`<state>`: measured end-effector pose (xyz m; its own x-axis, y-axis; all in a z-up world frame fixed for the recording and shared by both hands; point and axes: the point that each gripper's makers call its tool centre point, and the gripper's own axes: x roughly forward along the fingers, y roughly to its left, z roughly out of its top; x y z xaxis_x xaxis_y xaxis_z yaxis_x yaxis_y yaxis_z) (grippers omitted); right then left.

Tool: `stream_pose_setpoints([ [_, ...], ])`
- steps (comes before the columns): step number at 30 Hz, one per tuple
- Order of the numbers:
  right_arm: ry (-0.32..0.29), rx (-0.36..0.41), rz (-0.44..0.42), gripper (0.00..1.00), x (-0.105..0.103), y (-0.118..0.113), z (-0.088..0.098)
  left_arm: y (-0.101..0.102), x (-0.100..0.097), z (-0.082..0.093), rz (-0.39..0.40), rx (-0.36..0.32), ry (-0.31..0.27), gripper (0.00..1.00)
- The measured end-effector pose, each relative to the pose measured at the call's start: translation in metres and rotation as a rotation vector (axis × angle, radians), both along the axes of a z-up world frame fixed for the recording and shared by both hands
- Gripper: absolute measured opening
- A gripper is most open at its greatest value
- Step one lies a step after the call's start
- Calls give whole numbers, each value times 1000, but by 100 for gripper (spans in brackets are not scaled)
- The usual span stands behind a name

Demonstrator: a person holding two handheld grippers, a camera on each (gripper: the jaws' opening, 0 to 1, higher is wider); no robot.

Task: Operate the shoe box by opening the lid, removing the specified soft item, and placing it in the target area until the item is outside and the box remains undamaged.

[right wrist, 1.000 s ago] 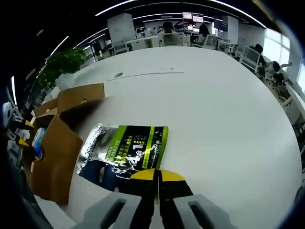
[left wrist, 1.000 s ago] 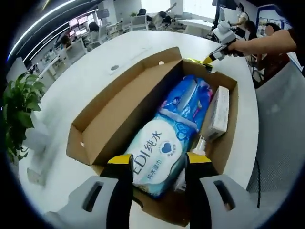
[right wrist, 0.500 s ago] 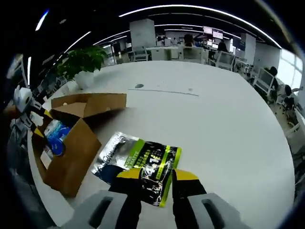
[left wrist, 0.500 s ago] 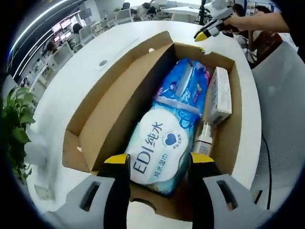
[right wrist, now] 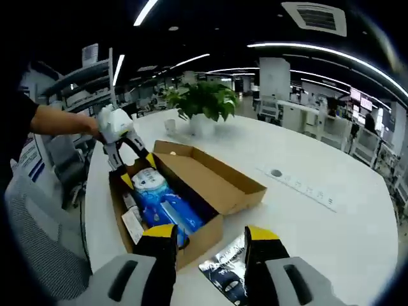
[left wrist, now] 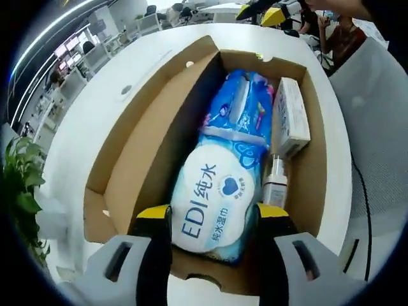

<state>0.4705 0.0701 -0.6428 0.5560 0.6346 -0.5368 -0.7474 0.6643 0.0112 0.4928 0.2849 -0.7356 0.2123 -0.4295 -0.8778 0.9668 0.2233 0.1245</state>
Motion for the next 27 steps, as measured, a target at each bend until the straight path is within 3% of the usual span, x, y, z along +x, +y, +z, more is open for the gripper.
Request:
stream_pose_setpoints([
  [5, -34, -49, 175, 44, -9, 46, 2, -4, -3, 0, -40, 8, -1, 51],
  [7, -21, -69, 221, 45, -11, 60, -3, -4, -3, -1, -48, 11, 1, 51],
  [13, -6, -112, 298, 45, -7, 92, -16, -2, -2, -3, -81, 27, 3, 51],
  [27, 71, -224, 437, 52, 4, 149, -76, 19, 2, -12, -69, 86, 34, 58],
])
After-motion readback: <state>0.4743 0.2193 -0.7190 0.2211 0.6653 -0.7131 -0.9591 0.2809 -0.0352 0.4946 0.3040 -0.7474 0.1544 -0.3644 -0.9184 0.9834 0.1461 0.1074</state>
